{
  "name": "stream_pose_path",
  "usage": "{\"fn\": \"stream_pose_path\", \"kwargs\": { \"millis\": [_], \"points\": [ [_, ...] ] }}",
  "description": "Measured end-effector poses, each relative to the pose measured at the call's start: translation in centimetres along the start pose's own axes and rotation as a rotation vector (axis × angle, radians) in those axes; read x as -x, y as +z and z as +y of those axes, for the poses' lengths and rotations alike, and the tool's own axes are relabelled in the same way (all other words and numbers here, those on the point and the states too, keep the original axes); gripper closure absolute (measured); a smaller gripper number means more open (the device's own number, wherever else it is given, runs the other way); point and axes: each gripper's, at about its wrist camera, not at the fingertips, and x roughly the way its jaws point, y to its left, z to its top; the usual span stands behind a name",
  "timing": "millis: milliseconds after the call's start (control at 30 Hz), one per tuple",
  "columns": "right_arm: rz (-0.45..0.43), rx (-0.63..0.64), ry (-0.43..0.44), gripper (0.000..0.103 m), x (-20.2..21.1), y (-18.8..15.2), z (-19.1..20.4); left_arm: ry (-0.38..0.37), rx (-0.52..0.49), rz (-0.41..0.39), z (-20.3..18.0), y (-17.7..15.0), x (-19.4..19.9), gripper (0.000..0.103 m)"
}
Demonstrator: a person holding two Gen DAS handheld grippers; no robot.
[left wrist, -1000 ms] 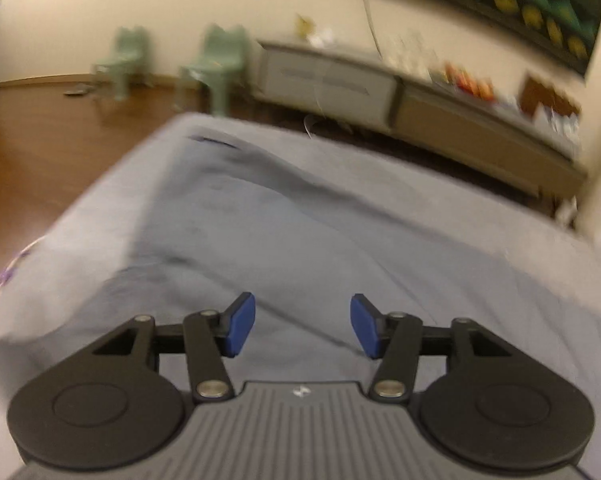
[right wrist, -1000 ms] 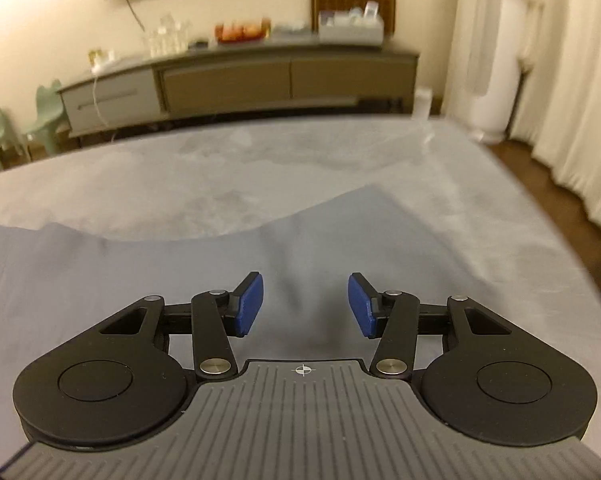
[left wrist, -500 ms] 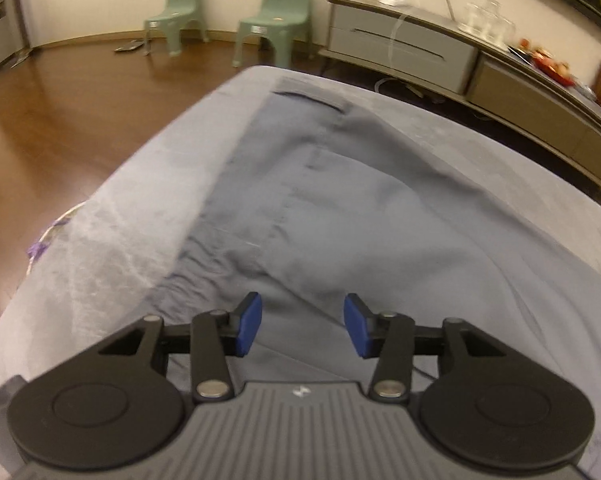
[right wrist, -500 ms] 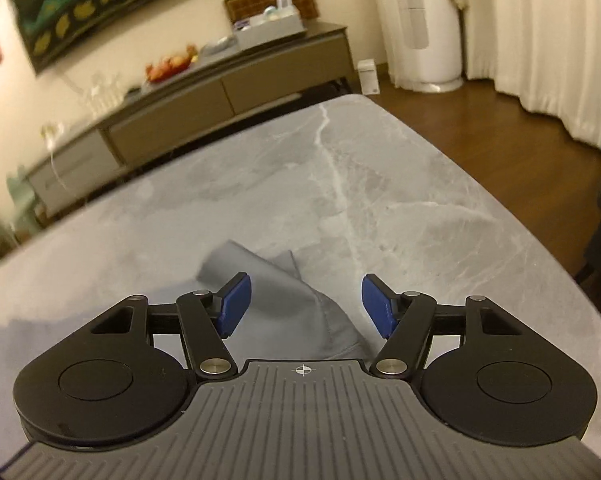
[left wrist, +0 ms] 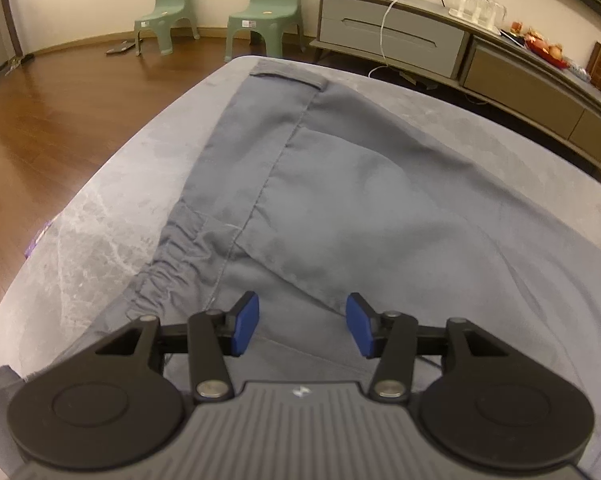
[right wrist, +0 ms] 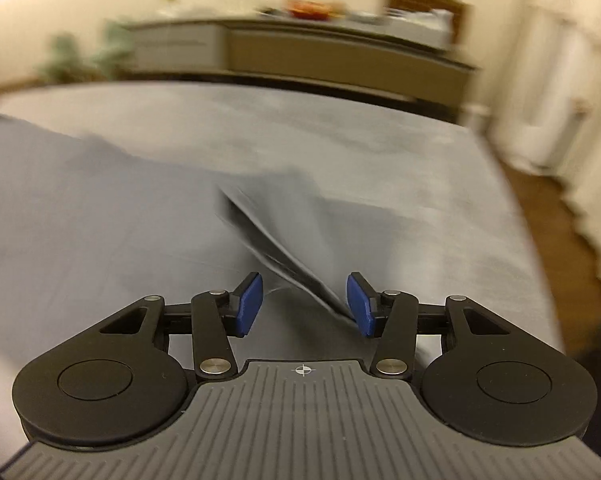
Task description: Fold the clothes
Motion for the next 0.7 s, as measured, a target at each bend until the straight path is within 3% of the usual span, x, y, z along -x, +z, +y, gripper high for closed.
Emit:
{"fn": "stream_pose_path", "kwargs": {
  "millis": [67,133,233,300,400,467,533,567,600,667,700],
  "points": [
    [0.008,-0.08,-0.156,0.048,-1.9,0.0,-1.8,-0.003,-0.002,-0.002,0.1,0.0,0.0,0.053],
    [-0.041,-0.265,-0.193,0.05,-1.9,0.3,-4.3,0.002,0.007,-0.009,0.4,0.2,0.0,0.053],
    [-0.141,-0.414,-0.117,0.05,0.1,0.9,-5.8,0.022,0.022,-0.032,0.8,0.4,0.1,0.053],
    [-0.157,-0.427,-0.01,0.05,0.4,1.2,-5.2,0.008,0.019,-0.026,0.8,0.3,-0.2,0.053],
    [-0.087,-0.384,0.112,0.051,-1.7,1.1,-3.3,-0.006,0.015,-0.029,1.0,0.3,-0.8,0.047],
    [-0.005,-0.327,0.108,0.053,-4.0,0.9,-1.6,-0.011,0.04,-0.029,1.9,0.6,-1.1,0.046],
    [0.022,-0.256,0.038,0.083,-4.8,0.9,-0.4,-0.009,0.092,-0.023,3.0,0.9,-1.2,0.058],
    [0.042,-0.25,-0.004,0.093,-4.8,1.2,-0.3,-0.003,0.124,-0.016,3.6,1.2,-1.2,0.07],
    [0.065,-0.259,-0.043,0.103,-4.8,1.4,-0.3,0.003,0.155,-0.012,4.0,1.3,-1.0,0.075],
    [0.082,-0.293,-0.071,0.103,-4.5,1.8,-0.2,0.012,0.183,-0.047,4.0,1.8,0.6,0.066],
    [0.074,-0.296,-0.085,0.094,-4.3,2.1,0.1,-0.011,0.174,-0.082,3.7,2.3,1.7,0.059]
  ]
}}
